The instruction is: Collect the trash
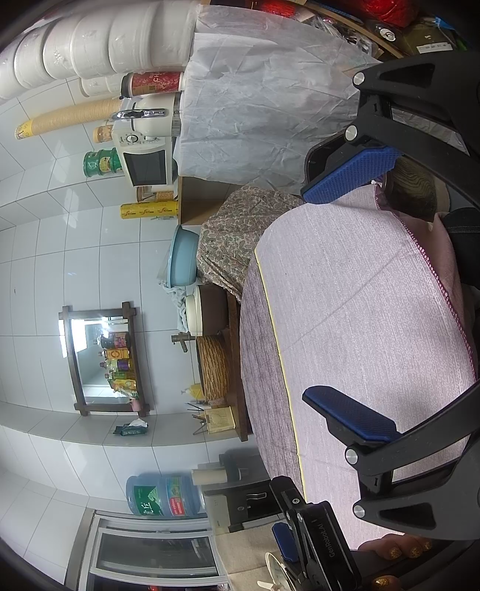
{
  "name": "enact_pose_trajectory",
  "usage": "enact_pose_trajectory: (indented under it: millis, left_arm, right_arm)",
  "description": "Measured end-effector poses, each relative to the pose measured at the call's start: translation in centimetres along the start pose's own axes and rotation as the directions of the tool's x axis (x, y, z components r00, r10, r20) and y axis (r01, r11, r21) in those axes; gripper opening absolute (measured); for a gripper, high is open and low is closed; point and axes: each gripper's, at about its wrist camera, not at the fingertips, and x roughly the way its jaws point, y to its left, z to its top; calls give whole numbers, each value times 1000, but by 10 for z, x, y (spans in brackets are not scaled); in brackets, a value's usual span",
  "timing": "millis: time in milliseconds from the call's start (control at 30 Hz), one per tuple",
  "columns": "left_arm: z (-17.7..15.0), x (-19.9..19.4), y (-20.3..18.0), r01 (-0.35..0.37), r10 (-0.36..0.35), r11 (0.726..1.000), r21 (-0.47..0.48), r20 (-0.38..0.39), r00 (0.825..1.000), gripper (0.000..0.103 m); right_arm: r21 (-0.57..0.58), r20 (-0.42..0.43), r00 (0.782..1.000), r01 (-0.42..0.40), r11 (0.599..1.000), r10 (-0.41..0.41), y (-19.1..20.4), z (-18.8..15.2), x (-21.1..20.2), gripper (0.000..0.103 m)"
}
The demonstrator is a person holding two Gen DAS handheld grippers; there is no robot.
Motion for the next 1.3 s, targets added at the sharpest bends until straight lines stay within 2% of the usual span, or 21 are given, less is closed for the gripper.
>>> enact_pose_trajectory:
  millis: [1300]
  left_arm:
    - [-1, -4, -2, -8, 8, 1000, 6, 16, 1000, 98]
  right_arm:
    - [0, -1, 1000, 0, 1000, 0, 0, 0, 0, 97]
